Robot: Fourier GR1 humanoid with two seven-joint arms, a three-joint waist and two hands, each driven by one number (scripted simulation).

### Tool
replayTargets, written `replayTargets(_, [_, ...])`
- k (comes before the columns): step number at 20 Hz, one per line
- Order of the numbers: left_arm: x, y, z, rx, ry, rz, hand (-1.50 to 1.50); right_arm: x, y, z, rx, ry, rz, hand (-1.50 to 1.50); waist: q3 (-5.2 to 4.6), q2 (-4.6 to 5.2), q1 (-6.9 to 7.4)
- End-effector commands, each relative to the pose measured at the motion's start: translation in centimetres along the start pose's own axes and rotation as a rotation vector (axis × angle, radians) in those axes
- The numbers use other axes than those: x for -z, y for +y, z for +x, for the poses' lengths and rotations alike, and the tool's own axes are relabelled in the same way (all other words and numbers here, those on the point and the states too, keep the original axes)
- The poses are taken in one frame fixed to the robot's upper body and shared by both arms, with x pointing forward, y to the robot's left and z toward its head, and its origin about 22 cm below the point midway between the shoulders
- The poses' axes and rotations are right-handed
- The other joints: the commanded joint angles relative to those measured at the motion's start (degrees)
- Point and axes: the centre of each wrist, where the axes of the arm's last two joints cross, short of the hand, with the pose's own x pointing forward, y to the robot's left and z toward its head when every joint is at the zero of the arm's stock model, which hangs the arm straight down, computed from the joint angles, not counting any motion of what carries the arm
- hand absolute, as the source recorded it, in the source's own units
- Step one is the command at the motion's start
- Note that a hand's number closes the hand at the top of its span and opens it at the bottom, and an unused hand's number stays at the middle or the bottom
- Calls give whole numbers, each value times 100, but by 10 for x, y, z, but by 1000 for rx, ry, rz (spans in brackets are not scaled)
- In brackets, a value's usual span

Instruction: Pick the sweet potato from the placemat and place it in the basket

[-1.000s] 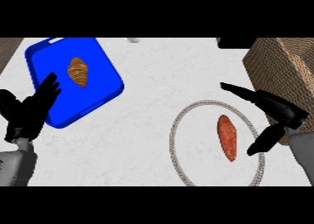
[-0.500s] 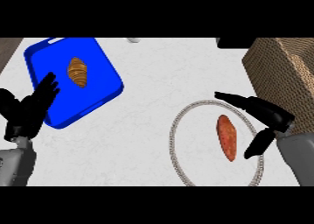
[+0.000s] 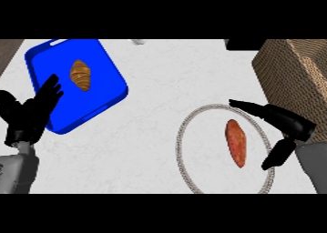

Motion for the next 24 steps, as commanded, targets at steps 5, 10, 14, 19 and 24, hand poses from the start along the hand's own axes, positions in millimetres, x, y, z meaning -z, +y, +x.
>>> replayTargets(5, [-15, -13, -10, -16, -12, 0, 0, 4, -1, -3, -16, -45, 13, -150, 1, -1, 18])
replayTargets(10, [-1, -15, 4, 4, 3, 2, 0, 9, 27, -2, -83, 27, 17, -150, 1, 3, 1])
replayTargets(14, [-4, -1, -3, 10, 2, -5, 0, 24, 31, -3, -86, 42, 10, -150, 1, 4, 15])
replayTargets(19, [-1, -2, -1, 12, -5, 6, 0, 19, 69, -5, -231, -2, 97, 150, 2, -1, -2])
replayTargets(24, [-4, 10, -10, 11, -5, 1, 0, 28, 75, -9, -229, 2, 80, 150, 1, 4, 9])
